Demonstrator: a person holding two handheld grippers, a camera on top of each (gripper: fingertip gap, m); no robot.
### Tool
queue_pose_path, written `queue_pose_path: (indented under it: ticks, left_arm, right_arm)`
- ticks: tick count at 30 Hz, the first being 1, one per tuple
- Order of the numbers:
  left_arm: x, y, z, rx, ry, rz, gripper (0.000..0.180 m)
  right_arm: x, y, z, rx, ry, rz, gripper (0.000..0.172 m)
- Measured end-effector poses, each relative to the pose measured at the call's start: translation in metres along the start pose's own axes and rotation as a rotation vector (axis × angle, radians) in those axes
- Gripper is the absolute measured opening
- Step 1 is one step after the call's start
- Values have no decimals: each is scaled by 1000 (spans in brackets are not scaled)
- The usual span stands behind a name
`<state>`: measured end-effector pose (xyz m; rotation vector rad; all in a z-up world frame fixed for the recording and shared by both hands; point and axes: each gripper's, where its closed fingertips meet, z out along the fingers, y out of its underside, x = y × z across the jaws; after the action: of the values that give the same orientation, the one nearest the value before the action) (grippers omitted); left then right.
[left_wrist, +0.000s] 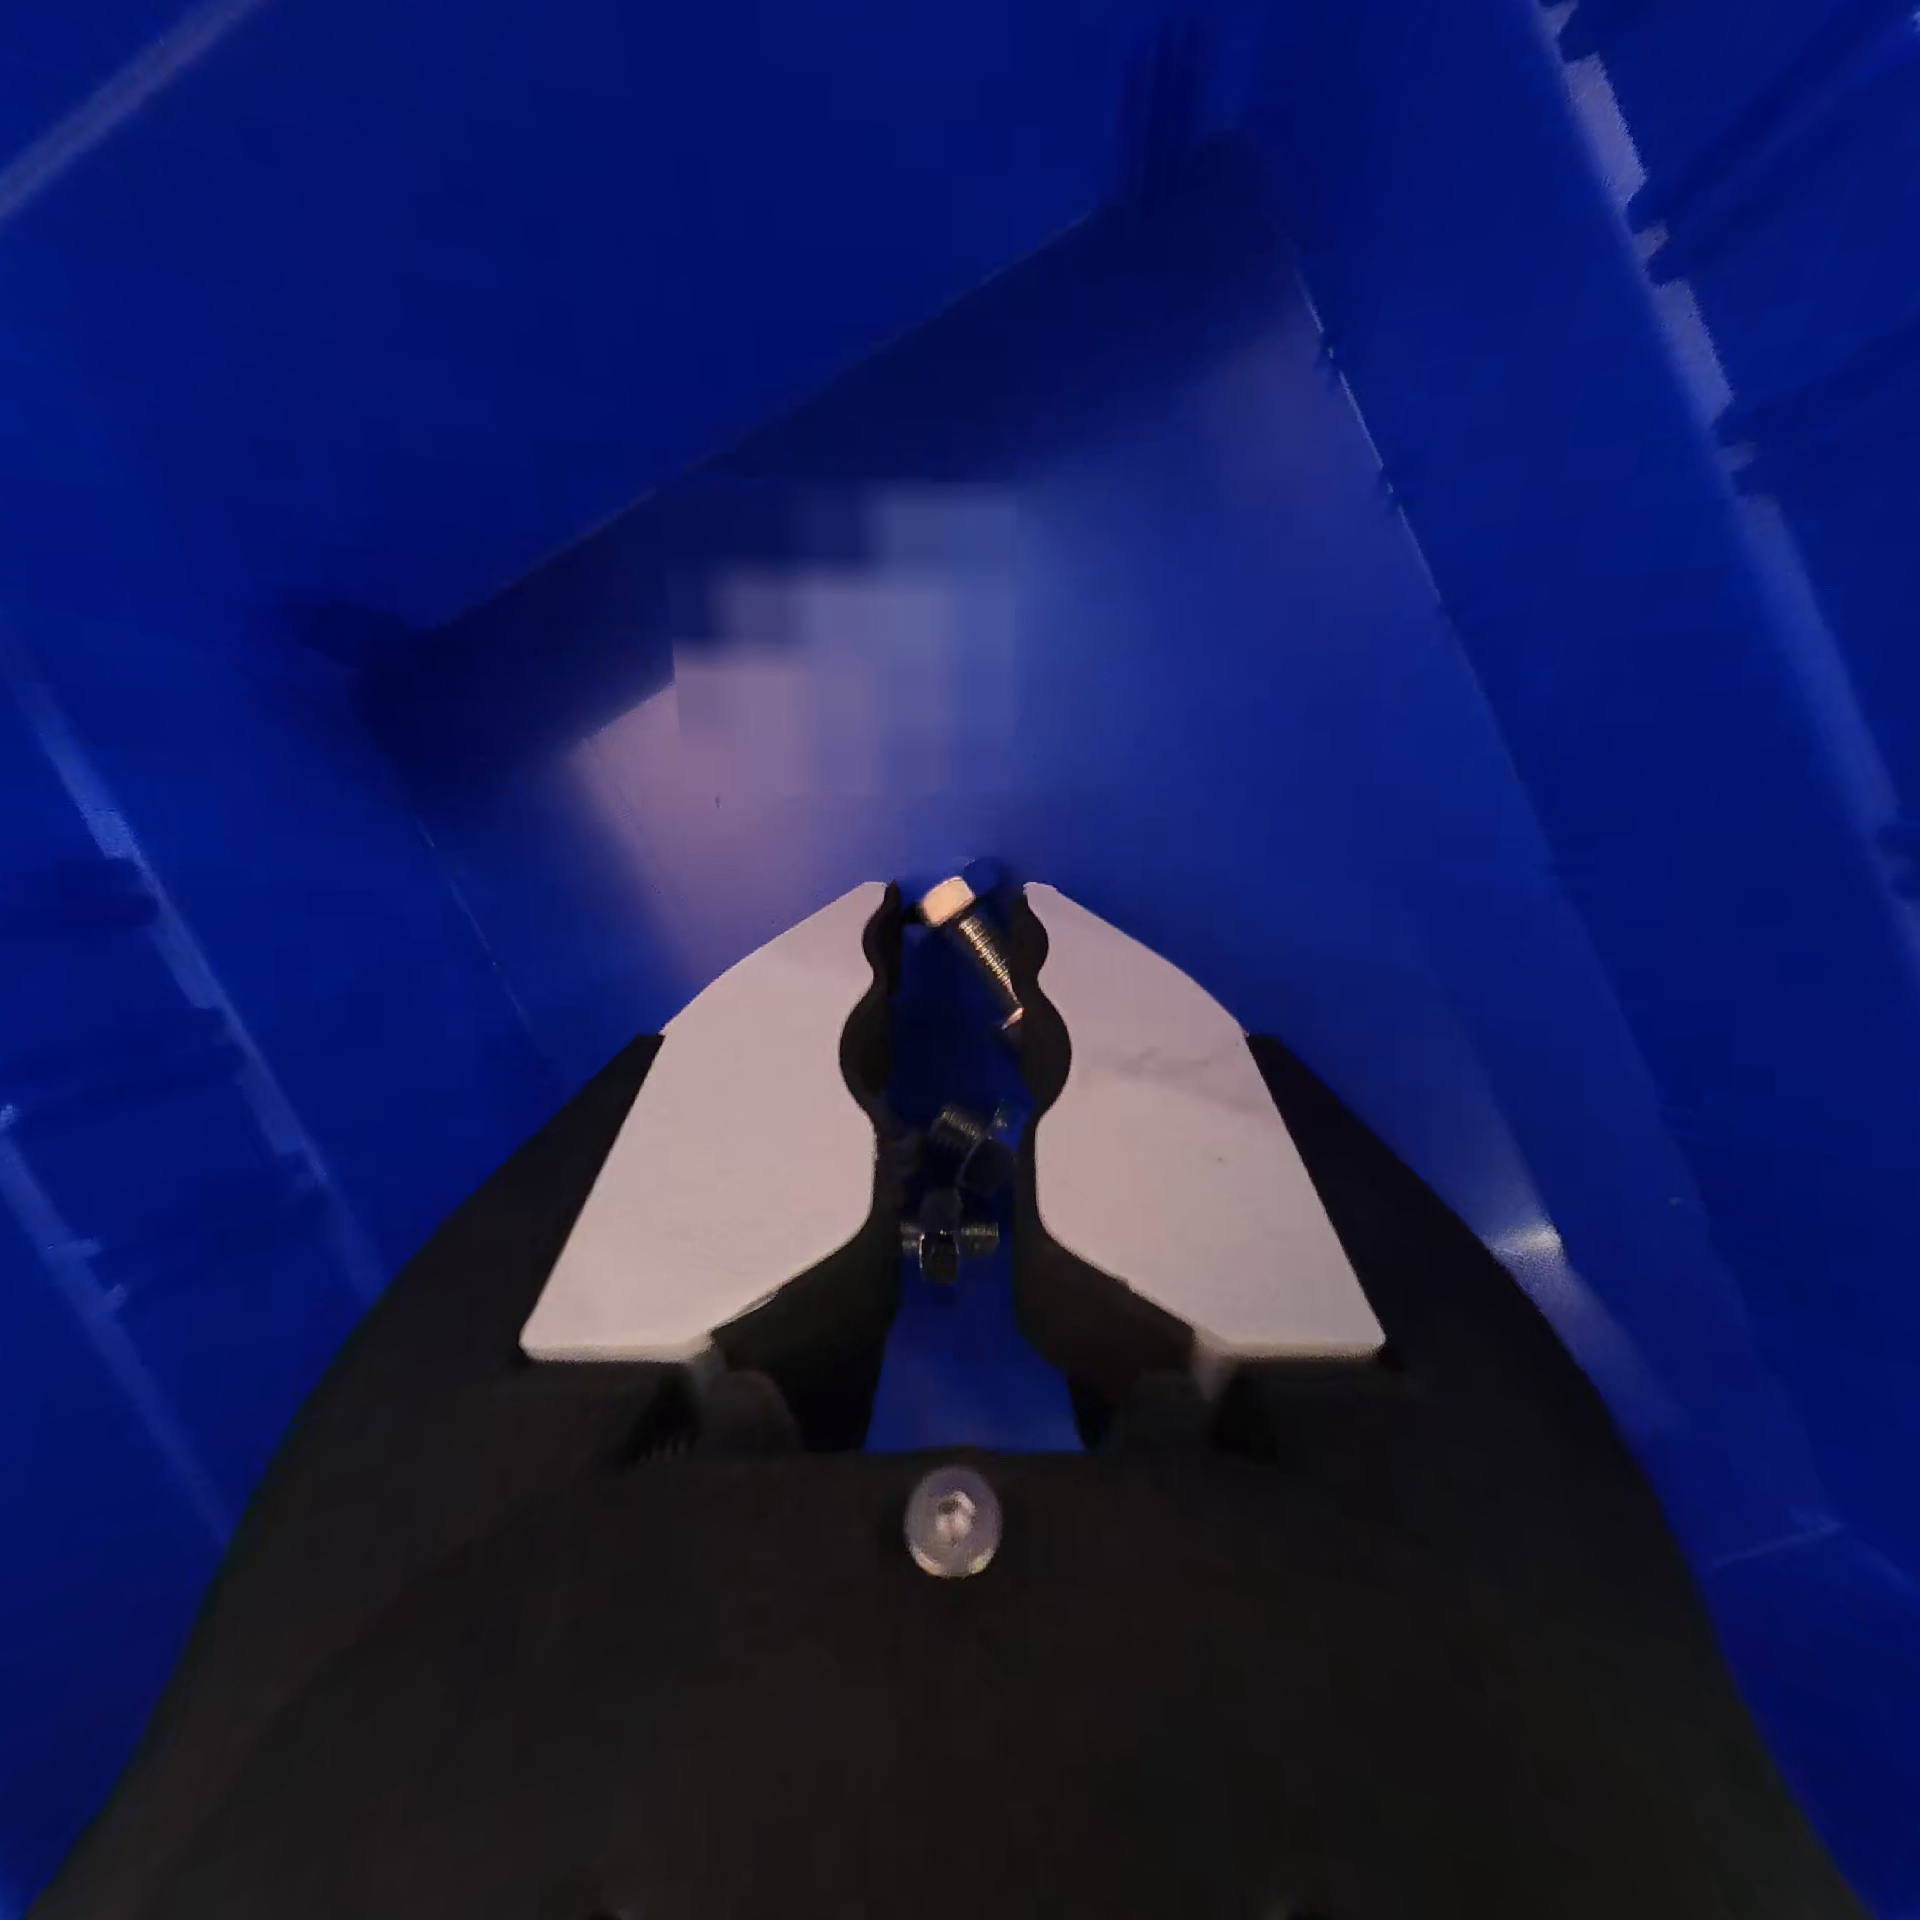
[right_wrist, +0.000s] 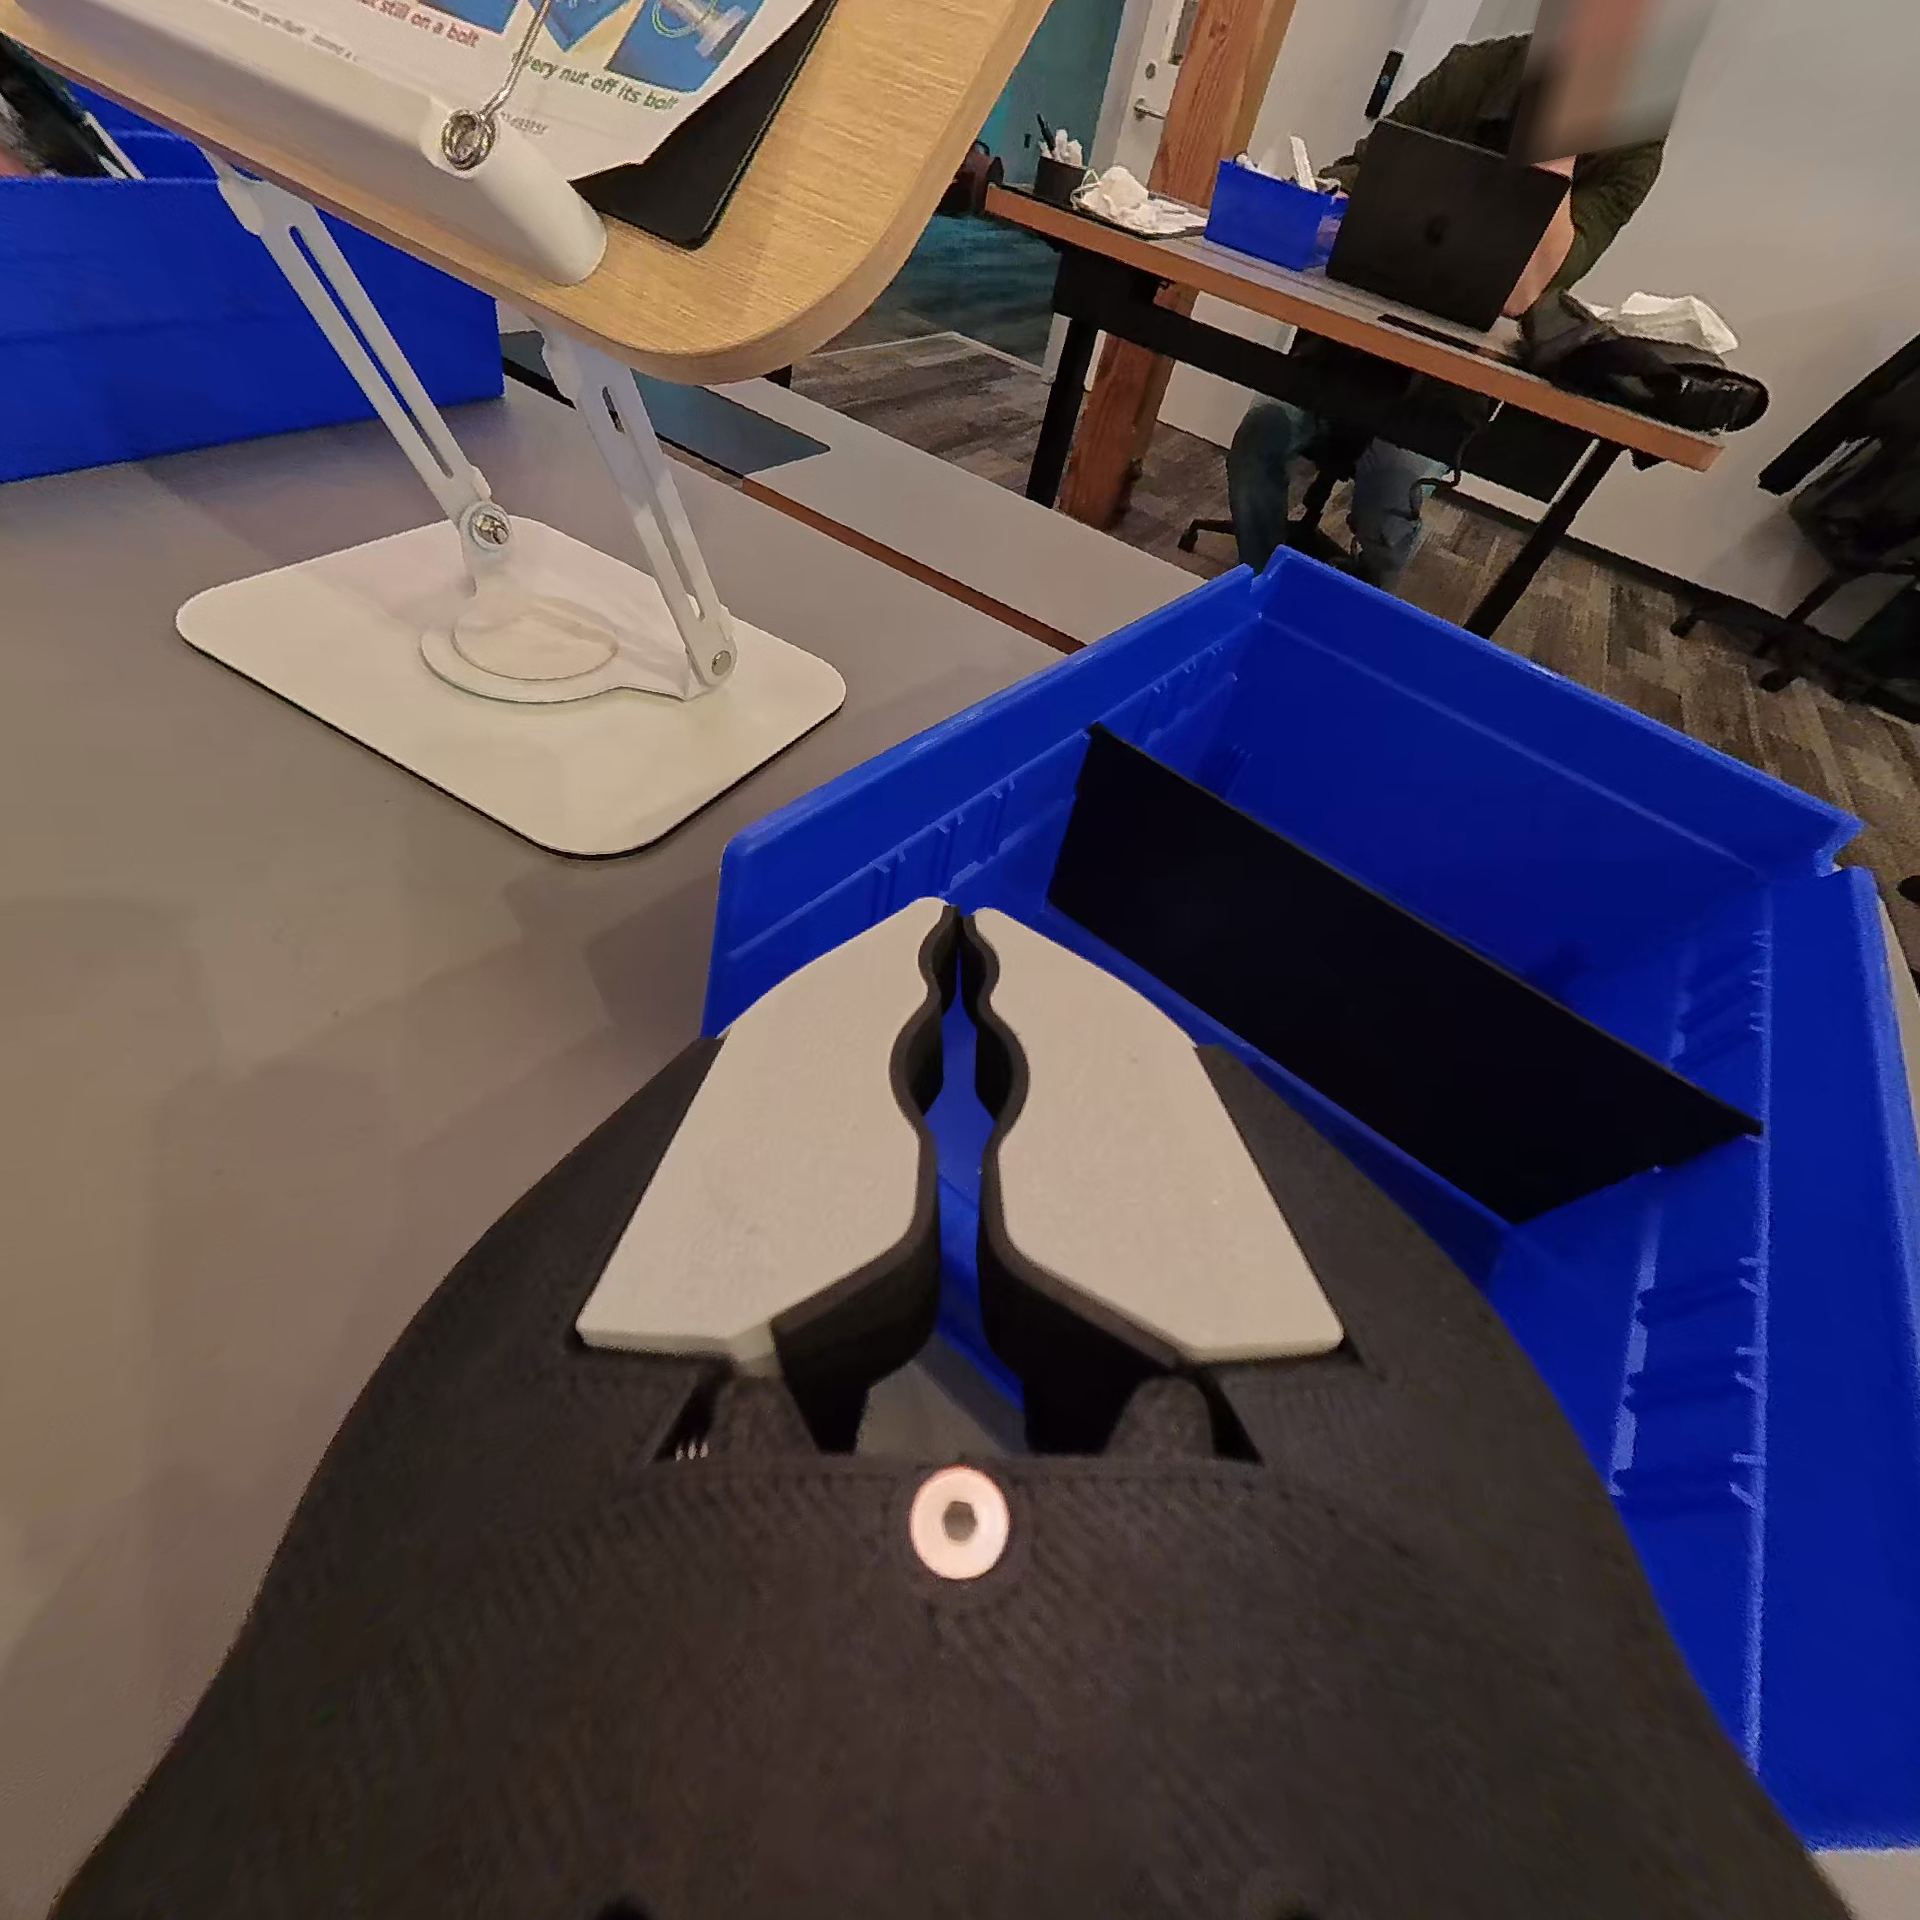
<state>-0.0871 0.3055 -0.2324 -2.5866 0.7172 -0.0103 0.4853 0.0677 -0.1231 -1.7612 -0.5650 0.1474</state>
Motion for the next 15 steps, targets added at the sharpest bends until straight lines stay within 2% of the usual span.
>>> queue_pose_path:
  ticks: [4, 7, 12, 15]
  left_arm:
    - [2, 0, -2, -6, -10, 50, 18]
    - [10, -6, -17, 51, 16, 53, 18]
    - [41, -21, -89, 253, 63, 128, 17]
    - [82, -8, -138, 315, 121, 224, 17]
  right_arm:
    - [0, 1, 0, -2, 1, 2, 0]
    - [0, 1, 0, -4, 0, 3, 0]
    - [0, 0, 0, -1, -3, 1, 1]
    - [-2, 0, 1, 0, -7, -2, 1]
